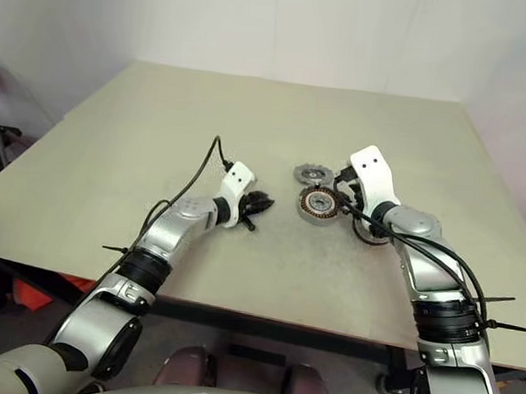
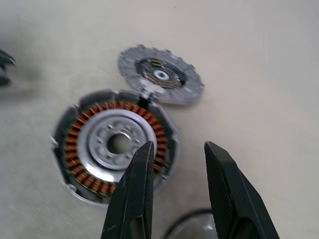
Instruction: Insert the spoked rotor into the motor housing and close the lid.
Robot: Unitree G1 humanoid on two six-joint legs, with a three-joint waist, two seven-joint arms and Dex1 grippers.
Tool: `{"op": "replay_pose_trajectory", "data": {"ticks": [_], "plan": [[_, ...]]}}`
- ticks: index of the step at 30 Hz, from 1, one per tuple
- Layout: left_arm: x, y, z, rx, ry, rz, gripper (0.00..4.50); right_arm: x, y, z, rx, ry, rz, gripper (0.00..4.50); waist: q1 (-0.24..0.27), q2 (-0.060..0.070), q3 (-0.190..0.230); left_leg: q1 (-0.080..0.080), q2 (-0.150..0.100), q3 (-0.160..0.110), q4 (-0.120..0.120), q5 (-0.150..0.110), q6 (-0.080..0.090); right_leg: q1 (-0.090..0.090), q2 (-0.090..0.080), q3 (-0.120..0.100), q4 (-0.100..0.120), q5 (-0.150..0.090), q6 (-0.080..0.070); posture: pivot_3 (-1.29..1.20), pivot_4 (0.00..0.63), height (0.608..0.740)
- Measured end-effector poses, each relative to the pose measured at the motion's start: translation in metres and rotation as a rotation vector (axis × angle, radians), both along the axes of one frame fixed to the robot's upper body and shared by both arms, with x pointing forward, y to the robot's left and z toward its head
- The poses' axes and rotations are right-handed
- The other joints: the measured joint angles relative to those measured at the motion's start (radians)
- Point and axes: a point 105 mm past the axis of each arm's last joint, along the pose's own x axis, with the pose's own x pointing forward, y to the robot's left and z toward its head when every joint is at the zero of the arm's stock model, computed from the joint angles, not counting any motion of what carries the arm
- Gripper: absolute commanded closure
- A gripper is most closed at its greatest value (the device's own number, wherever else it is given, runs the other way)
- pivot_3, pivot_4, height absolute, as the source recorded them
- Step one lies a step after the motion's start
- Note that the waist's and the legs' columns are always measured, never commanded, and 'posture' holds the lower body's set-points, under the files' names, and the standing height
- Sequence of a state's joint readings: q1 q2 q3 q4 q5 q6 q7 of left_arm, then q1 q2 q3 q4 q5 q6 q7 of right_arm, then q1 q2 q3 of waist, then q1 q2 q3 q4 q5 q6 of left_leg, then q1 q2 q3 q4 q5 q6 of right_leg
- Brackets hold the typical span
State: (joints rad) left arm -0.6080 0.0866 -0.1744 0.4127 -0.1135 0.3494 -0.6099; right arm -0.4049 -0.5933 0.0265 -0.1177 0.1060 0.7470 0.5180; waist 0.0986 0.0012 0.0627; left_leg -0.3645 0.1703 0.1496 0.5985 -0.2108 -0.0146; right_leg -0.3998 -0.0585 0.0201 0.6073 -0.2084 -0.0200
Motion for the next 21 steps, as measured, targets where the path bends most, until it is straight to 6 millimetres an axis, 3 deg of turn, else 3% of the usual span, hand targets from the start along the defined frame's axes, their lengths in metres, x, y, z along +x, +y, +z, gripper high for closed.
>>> {"op": "replay_pose_trajectory", "data": {"ticks": [3, 6, 11, 17, 21], "plan": [[-0.001, -0.004, 0.007, -0.036, 0.000, -0.021, 3.78, -0.010, -0.007, 0.000, -0.021, 0.010, 0.016, 2.82, 0.001, 0.000, 0.000, 0.000, 0.000, 0.000, 0.000, 0.000, 0.000, 0.000, 0.000, 0.000, 0.000, 0.000, 0.000, 0.00, 0.000, 0.740], [0.000, -0.011, 0.018, -0.055, -0.020, -0.049, 3.78, -0.031, -0.009, -0.009, -0.029, 0.060, 0.080, 2.82, 0.003, 0.000, 0.000, 0.000, 0.000, 0.000, 0.000, 0.000, 0.000, 0.000, 0.000, 0.000, -0.001, 0.000, 0.000, 0.00, 0.000, 0.740], [0.007, -0.029, 0.028, -0.057, -0.043, -0.090, 3.78, -0.060, 0.007, -0.030, -0.013, 0.148, 0.189, 2.82, 0.000, 0.000, 0.000, 0.000, 0.000, -0.001, 0.000, -0.002, 0.003, 0.000, 0.000, 0.000, -0.001, 0.000, 0.000, 0.00, 0.000, 0.740], [0.006, -0.063, 0.026, -0.030, -0.033, -0.178, 3.78, -0.061, 0.019, -0.024, -0.002, 0.114, 0.217, 2.82, 0.001, 0.000, 0.000, 0.000, 0.000, -0.001, 0.000, -0.001, 0.004, 0.000, 0.000, 0.000, -0.001, 0.000, 0.000, 0.00, 0.000, 0.740], [0.010, -0.073, 0.023, 0.007, -0.040, -0.190, 3.78, -0.061, 0.022, -0.026, 0.002, 0.116, 0.216, 2.82, 0.001, 0.000, 0.000, -0.001, 0.000, -0.001, 0.000, 0.000, 0.003, 0.000, 0.000, 0.000, -0.001, 0.000, 0.000, 0.00, 0.000, 0.740]]}}
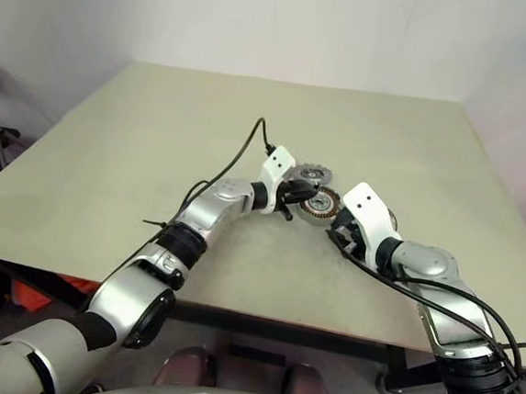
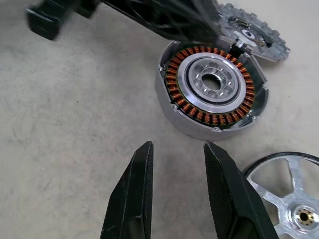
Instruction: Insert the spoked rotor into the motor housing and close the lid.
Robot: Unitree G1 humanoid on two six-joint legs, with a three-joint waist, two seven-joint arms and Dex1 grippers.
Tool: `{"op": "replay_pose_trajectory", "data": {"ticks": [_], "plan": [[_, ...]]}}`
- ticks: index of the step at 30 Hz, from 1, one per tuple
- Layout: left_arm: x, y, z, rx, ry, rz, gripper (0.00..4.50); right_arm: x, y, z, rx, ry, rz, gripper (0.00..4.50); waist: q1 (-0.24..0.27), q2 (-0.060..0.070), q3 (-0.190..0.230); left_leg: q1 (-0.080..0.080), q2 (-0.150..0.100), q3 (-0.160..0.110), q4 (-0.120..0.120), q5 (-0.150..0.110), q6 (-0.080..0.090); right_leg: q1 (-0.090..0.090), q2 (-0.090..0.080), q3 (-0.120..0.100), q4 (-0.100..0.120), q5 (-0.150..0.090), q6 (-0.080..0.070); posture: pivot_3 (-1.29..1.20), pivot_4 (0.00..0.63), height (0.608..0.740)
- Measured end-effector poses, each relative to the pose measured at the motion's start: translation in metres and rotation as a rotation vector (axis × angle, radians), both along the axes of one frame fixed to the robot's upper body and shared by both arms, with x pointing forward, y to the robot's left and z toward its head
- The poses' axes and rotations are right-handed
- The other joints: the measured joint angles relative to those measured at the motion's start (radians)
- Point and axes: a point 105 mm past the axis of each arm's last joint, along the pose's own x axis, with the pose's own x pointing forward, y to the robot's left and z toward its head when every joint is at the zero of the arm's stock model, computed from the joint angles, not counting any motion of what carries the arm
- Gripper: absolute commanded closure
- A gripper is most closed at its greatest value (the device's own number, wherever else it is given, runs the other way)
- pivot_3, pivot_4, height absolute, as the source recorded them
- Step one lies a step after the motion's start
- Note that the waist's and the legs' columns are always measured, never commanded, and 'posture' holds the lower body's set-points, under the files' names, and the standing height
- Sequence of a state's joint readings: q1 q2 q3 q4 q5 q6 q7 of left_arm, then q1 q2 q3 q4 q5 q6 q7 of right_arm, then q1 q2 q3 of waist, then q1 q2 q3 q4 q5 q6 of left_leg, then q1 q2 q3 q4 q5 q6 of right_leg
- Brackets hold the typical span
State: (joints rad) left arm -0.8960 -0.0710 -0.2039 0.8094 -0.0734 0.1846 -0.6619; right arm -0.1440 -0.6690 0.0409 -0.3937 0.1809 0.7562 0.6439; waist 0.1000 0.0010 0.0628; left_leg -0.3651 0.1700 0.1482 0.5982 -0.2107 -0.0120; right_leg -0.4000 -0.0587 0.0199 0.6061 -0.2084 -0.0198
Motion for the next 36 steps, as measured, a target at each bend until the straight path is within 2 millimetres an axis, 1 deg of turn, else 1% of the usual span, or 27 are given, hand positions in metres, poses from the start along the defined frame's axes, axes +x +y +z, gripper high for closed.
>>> {"op": "replay_pose_trajectory", "data": {"ticks": [5, 11, 17, 19, 22, 31, 33, 36], "plan": [[0.004, -0.005, -0.005, 0.044, -0.011, 0.004, 3.78, 0.000, 0.001, 0.001, -0.001, -0.009, -0.013, 2.82, 0.002, 0.000, 0.000, 0.000, 0.000, 0.000, 0.000, 0.000, 0.000, 0.000, 0.000, 0.000, 0.000, 0.000, 0.000, 0.00, 0.000, 0.740], [0.002, -0.012, -0.013, 0.071, -0.003, -0.015, 3.78, 0.001, 0.000, 0.002, -0.003, -0.015, -0.028, 2.82, 0.003, 0.000, 0.000, 0.000, 0.000, 0.000, 0.000, 0.000, 0.000, 0.000, -0.001, 0.000, 0.000, 0.000, 0.000, 0.00, 0.000, 0.740], [0.003, -0.015, -0.012, 0.084, -0.015, -0.022, 3.78, 0.002, 0.000, 0.002, -0.003, -0.018, -0.030, 2.82, 0.003, 0.000, 0.000, 0.000, 0.000, 0.000, 0.000, 0.000, 0.000, 0.000, -0.001, 0.000, 0.000, 0.000, 0.000, 0.00, 0.000, 0.740], [0.004, -0.015, -0.010, 0.084, -0.025, -0.019, 3.05, 0.002, 0.000, 0.003, -0.002, -0.021, -0.030, 2.82, 0.003, 0.000, 0.000, 0.000, 0.000, 0.000, 0.000, 0.000, 0.000, 0.000, -0.001, 0.000, 0.000, 0.000, 0.000, 0.00, 0.000, 0.740], [0.005, -0.014, -0.012, 0.093, -0.032, -0.007, 2.12, 0.004, 0.001, 0.006, 0.000, -0.032, -0.034, 2.82, 0.003, 0.000, 0.000, 0.000, 0.000, 0.000, 0.000, 0.000, 0.000, 0.000, -0.001, 0.000, 0.000, 0.000, 0.000, 0.00, 0.000, 0.740], [0.009, -0.009, -0.010, 0.076, -0.026, 0.014, 2.12, 0.006, 0.002, 0.008, 0.001, -0.047, -0.039, 2.82, 0.003, 0.000, 0.000, 0.000, 0.000, 0.000, 0.000, 0.000, 0.000, 0.000, -0.001, 0.000, 0.000, 0.000, 0.000, 0.00, 0.000, 0.740], [0.011, -0.006, -0.006, 0.060, -0.030, 0.019, 2.12, 0.007, 0.002, 0.010, 0.004, -0.051, -0.038, 2.82, 0.003, 0.000, 0.000, 0.000, 0.000, 0.000, 0.000, 0.000, 0.000, 0.000, -0.001, 0.000, 0.000, 0.000, 0.000, 0.00, 0.000, 0.740], [0.016, 0.002, 0.006, 0.017, -0.050, 0.037, 2.12, 0.010, 0.006, 0.014, 0.013, -0.069, -0.031, 2.82, 0.002, 0.000, 0.000, 0.001, 0.000, 0.000, 0.000, 0.000, 0.000, 0.000, -0.001, 0.000, 0.000, 0.000, 0.000, 0.00, 0.000, 0.740]]}}
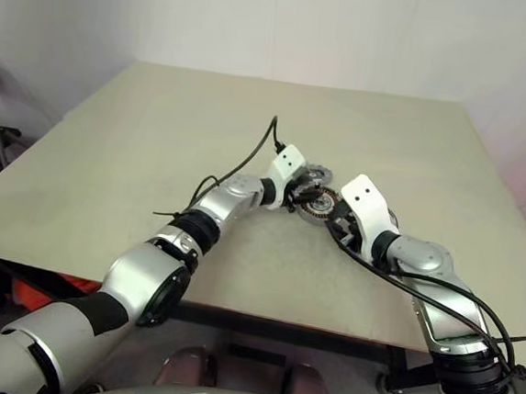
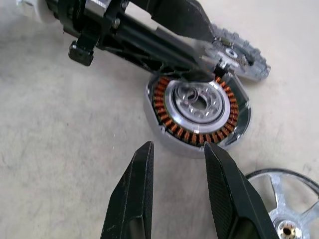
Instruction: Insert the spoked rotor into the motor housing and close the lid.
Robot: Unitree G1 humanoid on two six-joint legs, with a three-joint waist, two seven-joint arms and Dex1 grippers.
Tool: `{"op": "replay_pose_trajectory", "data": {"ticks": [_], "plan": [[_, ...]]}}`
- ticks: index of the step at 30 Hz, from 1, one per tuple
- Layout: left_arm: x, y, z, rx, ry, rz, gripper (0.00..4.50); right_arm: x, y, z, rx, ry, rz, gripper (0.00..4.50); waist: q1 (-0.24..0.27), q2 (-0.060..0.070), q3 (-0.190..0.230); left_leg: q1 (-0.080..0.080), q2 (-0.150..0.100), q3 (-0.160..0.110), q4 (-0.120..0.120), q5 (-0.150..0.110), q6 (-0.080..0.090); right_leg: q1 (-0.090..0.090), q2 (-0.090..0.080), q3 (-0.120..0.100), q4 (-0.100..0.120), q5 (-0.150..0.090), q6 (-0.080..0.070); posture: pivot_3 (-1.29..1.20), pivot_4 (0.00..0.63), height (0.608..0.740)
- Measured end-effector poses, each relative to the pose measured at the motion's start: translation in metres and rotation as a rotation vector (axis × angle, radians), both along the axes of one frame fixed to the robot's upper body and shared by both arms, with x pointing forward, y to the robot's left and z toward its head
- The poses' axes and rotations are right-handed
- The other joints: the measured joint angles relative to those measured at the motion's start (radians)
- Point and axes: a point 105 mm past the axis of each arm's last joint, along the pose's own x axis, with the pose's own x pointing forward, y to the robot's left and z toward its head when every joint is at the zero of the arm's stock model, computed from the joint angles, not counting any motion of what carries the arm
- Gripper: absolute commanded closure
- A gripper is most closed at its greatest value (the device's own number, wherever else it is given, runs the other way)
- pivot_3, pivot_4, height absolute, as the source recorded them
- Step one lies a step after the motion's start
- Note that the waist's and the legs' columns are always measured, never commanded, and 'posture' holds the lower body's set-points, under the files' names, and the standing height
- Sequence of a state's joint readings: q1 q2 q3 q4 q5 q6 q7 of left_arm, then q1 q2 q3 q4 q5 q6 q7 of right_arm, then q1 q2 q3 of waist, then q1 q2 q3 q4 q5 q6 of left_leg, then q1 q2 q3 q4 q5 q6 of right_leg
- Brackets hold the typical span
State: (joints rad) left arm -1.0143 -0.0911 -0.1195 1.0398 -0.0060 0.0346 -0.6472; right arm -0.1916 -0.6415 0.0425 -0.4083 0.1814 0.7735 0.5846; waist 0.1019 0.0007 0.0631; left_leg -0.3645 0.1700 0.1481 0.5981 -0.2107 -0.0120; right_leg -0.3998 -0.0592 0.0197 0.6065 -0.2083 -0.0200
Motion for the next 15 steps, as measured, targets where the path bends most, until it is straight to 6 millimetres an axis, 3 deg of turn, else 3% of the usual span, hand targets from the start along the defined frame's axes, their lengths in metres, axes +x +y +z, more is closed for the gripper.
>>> {"op": "replay_pose_trajectory", "data": {"ticks": [4, 15], "plan": [[0.008, 0.023, 0.010, -0.021, -0.041, 0.045, 2.12, 0.006, 0.003, 0.006, 0.011, -0.021, 0.001, 2.82, -0.003, 0.000, 0.000, 0.000, 0.000, 0.000, 0.000, 0.000, 0.000, 0.000, 0.000, 0.000, 0.000, 0.000, 0.000, 0.00, 0.000, 0.740], [-0.002, 0.087, -0.012, -0.006, -0.007, 0.177, 2.12, 0.042, 0.001, 0.006, 0.049, -0.033, -0.097, 2.82, -0.005, 0.000, 0.000, -0.001, 0.000, 0.000, -0.001, 0.000, -0.001, -0.001, 0.000, -0.001, 0.000, 0.000, 0.000, 0.00, 0.000, 0.740]]}}
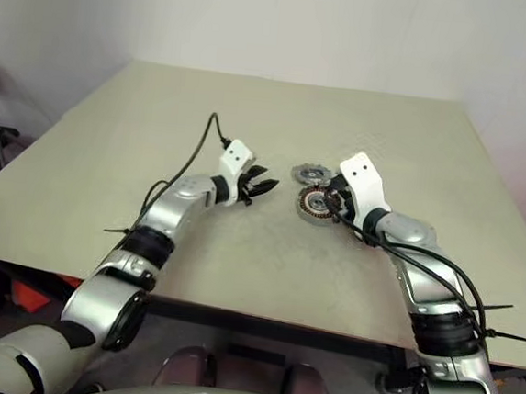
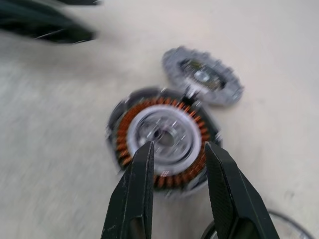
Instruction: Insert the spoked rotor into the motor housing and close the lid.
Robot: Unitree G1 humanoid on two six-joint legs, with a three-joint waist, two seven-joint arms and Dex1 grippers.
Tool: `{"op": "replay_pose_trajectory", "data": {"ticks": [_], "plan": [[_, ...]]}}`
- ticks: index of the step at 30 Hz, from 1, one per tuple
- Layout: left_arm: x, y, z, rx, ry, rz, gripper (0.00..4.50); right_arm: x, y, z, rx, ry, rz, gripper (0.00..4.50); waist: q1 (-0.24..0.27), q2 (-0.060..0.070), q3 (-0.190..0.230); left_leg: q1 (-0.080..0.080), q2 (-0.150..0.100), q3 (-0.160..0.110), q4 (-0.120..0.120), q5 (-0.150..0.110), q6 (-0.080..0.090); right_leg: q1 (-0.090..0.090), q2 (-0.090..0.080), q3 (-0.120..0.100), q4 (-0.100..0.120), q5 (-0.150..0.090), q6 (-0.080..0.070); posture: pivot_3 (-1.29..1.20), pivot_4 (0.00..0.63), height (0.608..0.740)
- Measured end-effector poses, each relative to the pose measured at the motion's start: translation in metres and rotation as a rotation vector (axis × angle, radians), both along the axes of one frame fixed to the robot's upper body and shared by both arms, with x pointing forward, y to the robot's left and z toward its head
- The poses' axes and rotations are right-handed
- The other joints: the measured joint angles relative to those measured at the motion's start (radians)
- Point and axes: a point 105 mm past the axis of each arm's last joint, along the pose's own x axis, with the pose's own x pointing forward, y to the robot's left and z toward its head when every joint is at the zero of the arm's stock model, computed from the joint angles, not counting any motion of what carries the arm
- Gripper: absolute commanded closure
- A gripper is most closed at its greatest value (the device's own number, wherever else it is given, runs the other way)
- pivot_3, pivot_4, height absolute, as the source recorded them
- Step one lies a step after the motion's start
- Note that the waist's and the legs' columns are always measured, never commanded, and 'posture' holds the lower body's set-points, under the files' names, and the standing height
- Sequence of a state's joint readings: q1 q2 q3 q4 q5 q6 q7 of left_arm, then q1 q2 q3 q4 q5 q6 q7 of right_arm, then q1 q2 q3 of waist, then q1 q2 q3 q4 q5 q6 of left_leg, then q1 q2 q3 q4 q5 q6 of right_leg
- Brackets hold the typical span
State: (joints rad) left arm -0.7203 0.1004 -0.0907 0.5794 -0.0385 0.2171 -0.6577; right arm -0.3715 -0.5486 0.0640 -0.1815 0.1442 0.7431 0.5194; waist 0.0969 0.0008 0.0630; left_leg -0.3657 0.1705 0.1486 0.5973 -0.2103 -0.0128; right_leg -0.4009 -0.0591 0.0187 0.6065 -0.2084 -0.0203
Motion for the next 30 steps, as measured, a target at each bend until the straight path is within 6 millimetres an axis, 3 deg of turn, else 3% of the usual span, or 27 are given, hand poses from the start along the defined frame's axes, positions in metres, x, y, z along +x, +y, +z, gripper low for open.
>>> {"op": "replay_pose_trajectory", "data": {"ticks": [6, 11, 30], "plan": [[-0.016, 0.023, -0.017, 0.006, 0.056, 0.061, 2.12, 0.007, 0.016, -0.006, 0.022, 0.017, 0.030, 2.82, -0.001, 0.000, 0.000, 0.000, 0.000, 0.000, 0.000, 0.000, -0.001, 0.000, 0.000, 0.000, 0.000, 0.000, 0.000, 0.00, 0.000, 0.740], [-0.020, 0.033, -0.011, 0.001, 0.045, 0.086, 2.12, 0.007, 0.029, -0.015, 0.030, 0.050, 0.062, 2.82, -0.001, 0.000, 0.000, 0.000, 0.000, 0.000, 0.000, 0.000, -0.001, 0.000, 0.000, -0.001, 0.000, 0.000, 0.000, 0.00, 0.000, 0.740], [-0.026, 0.037, -0.010, -0.013, 0.054, 0.111, 2.12, 0.014, 0.019, -0.029, 0.019, 0.090, 0.022, 2.82, -0.002, 0.000, 0.000, -0.001, 0.000, 0.001, 0.000, 0.001, -0.001, -0.001, 0.000, -0.001, 0.000, 0.000, 0.000, 0.00, 0.000, 0.740]]}}
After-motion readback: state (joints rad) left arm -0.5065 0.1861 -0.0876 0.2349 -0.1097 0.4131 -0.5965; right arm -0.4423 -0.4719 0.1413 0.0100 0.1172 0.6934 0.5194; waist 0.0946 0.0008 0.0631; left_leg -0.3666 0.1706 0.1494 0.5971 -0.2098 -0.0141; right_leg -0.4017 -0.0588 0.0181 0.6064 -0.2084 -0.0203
